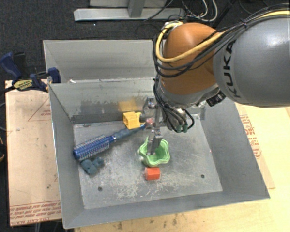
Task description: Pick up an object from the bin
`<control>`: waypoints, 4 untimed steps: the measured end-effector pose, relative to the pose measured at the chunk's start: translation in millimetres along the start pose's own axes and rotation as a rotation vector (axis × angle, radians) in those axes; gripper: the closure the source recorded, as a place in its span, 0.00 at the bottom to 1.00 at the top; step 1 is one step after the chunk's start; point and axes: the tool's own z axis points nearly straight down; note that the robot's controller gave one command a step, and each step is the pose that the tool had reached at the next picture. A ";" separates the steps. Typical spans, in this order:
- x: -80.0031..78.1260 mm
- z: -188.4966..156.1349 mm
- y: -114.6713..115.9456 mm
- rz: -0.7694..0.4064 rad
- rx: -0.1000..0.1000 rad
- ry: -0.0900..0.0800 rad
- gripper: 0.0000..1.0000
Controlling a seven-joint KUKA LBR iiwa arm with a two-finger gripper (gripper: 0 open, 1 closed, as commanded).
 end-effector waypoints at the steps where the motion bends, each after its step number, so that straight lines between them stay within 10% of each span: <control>1: 42.1 155.4 -30.6 -0.213 -0.003 -0.012 0.00; 2: 41.6 153.0 -30.7 -0.212 -0.002 -0.012 1.00; 3: 45.4 -12.9 -17.2 -0.246 0.000 -0.011 1.00; 4: 62.1 93.5 5.4 -0.218 0.000 0.010 1.00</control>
Offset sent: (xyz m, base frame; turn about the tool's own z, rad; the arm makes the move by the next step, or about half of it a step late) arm -0.0466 -0.0326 -0.1602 -0.2142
